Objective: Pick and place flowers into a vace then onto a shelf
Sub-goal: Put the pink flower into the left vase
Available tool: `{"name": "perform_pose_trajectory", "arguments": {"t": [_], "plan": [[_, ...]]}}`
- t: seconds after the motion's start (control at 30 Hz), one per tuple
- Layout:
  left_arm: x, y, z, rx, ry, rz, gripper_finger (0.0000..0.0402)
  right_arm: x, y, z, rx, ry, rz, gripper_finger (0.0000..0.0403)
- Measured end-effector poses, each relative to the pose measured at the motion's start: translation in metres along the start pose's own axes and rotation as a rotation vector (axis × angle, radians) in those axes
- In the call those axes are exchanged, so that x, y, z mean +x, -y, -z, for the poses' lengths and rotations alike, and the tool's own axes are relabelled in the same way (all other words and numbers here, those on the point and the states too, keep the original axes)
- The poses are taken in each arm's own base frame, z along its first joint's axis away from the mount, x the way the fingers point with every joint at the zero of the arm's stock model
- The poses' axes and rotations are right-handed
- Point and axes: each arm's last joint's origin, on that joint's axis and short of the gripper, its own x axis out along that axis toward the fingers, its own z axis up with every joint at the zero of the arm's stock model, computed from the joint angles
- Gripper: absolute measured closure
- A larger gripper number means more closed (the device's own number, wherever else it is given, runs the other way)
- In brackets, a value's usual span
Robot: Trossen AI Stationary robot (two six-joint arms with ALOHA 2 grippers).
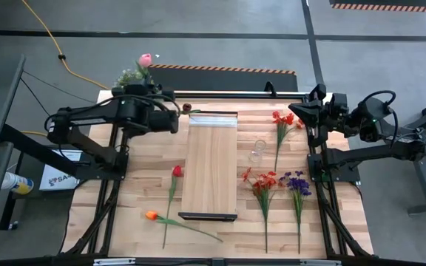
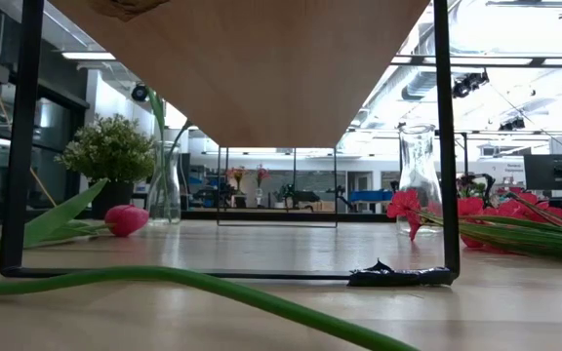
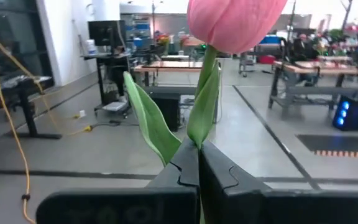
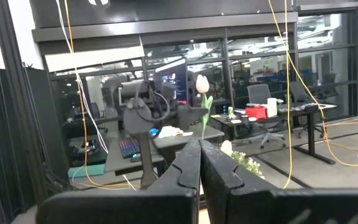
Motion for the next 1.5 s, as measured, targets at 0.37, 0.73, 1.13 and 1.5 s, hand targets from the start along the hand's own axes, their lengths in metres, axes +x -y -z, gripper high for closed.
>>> {"name": "perform_pose_trajectory", "arguments": {"t": [0.37,0.73,1.13,1.5], "plan": [[0.017,0.01,0.027,0.001,0.006,-0.074,0.0375,0.0,0.0,0.0,0.0,0.0,0.0,0.0402],[0.03,0.012,0.045,0.017,0.009,-0.124,0.0375,0.0,0.0,0.0,0.0,0.001,0.0,0.0402],[0.039,0.019,0.067,-0.005,0.011,-0.155,0.0375,0.0,0.0,-0.001,0.004,0.009,-0.001,0.0402],[0.04,0.02,0.077,0.001,0.011,-0.157,0.0375,0.0,0.0,-0.001,0.006,0.009,-0.001,0.0402]]}}
